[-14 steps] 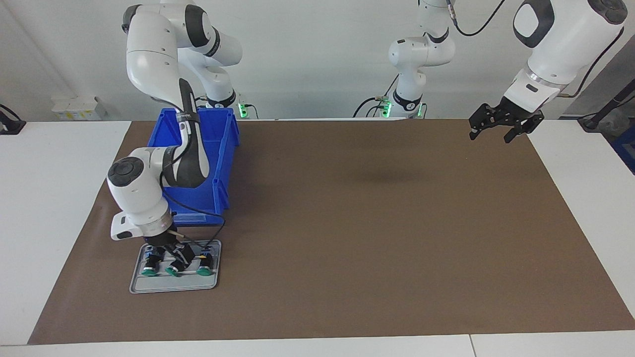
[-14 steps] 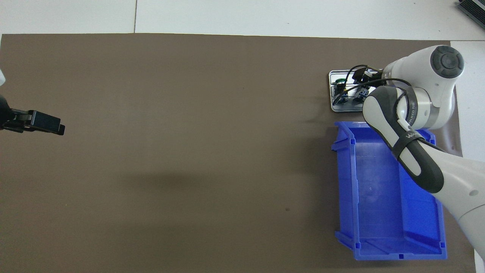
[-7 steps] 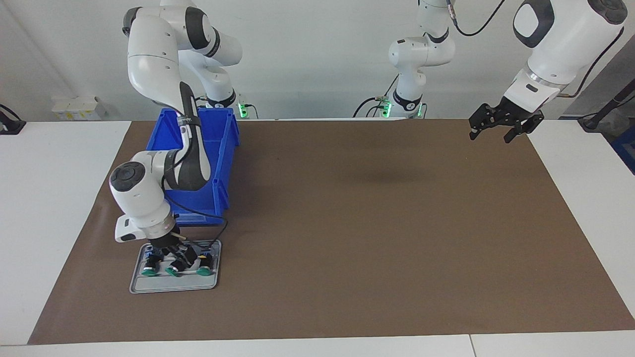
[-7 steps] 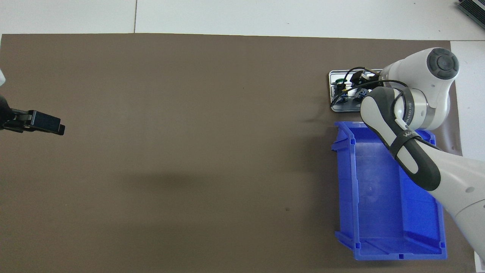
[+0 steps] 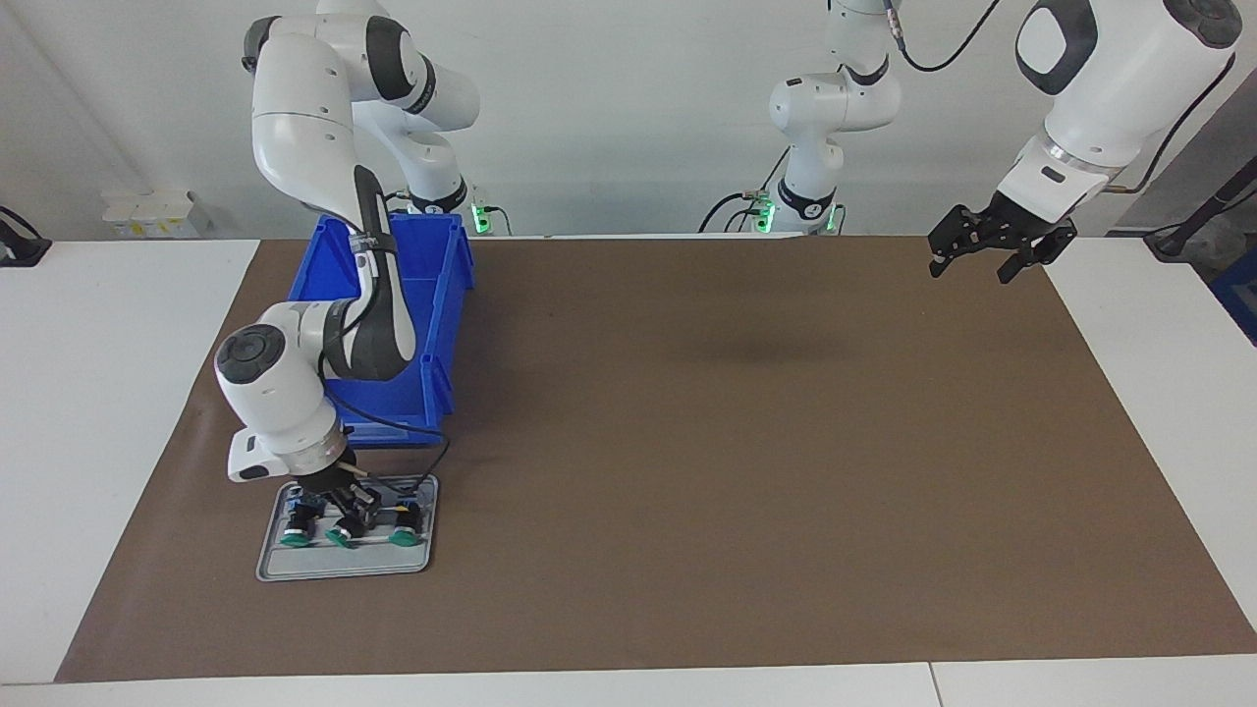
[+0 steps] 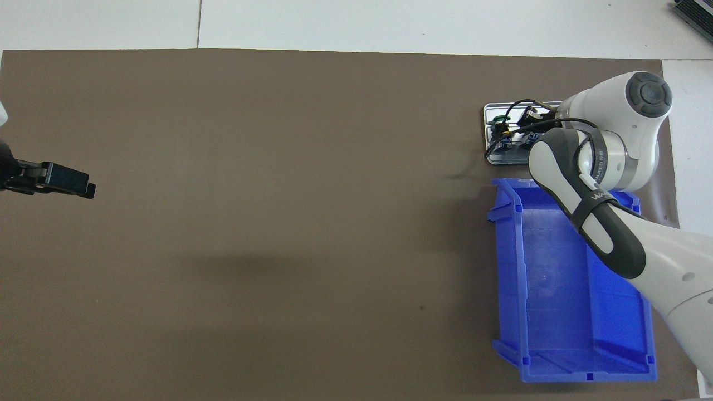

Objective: Place and press button with both arms
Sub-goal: 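Grasp one green button with the right gripper and lift it, then carry the green button with the right gripper toward the table center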

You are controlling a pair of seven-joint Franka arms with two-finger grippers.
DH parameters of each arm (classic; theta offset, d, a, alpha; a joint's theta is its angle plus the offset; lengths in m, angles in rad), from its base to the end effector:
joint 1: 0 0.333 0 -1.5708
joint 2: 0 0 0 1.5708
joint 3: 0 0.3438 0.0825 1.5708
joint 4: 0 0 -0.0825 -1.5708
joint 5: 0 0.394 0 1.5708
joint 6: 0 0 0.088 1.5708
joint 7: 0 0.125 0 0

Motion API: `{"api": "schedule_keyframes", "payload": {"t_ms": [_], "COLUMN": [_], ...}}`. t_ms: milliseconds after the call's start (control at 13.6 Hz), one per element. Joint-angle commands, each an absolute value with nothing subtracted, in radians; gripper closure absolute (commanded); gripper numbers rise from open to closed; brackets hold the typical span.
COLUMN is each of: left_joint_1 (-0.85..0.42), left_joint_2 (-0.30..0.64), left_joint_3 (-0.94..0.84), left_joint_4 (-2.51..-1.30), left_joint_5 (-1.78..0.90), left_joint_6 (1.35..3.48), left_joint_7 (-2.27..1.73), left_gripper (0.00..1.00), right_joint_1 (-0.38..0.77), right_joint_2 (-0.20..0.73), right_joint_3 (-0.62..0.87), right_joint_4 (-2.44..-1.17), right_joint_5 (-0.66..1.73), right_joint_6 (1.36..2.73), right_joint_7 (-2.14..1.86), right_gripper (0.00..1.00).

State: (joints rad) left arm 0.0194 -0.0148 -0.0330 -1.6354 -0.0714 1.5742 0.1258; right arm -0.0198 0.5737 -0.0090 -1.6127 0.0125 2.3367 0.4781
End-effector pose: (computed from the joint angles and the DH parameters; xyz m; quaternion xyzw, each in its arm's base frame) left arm 0.5570 -0.0166 0.6121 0.9967 -0.0686 -0.0212 0.0367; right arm 0.7307 -0.0198 0.3064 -0.9645 0.2530 -0.0727 0.0191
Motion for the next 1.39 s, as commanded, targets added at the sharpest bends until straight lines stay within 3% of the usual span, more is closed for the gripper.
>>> {"api": "schedule_keyframes", "payload": {"t_ms": [0, 220, 440, 660, 1027, 1320], "left_joint_1": [0.025, 0.025, 0.025, 0.025, 0.006, -0.012], "left_joint_2": [-0.043, -0.044, -0.043, -0.043, -0.043, -0.044], "left_joint_3": [-0.034, -0.034, -0.034, -0.034, -0.044, -0.045], "left_joint_4": [-1.667, -1.667, -1.667, -1.667, -1.667, -1.669], "left_joint_5": [-0.058, -0.058, -0.058, -0.058, -0.058, -0.058], "left_joint_6": [1.58, 1.58, 1.58, 1.58, 1.58, 1.577], "left_joint_7": [0.138, 0.138, 0.138, 0.138, 0.136, 0.137], "left_gripper": [0.0, 0.0, 0.0, 0.0, 0.0, 0.0], "right_joint_1": [-0.034, -0.028, 0.008, 0.133, 0.381, 0.569], "right_joint_2": [0.565, 0.516, 0.433, 0.397, 0.394, 0.439], "right_joint_3": [-0.006, -0.006, 0.0, -0.002, 0.0, 0.0], "right_joint_4": [-1.513, -1.418, -1.41, -1.408, -1.414, -1.414], "right_joint_5": [0.006, 0.023, 0.02, 0.011, 0.003, -0.024], "right_joint_6": [2.209, 2.05, 1.988, 1.924, 1.934, 2.031], "right_joint_7": [0.451, 0.474, 0.752, 1.113, 1.721, 2.061], "right_gripper": [1.0, 1.0, 1.0, 1.0, 1.0, 1.0]}}
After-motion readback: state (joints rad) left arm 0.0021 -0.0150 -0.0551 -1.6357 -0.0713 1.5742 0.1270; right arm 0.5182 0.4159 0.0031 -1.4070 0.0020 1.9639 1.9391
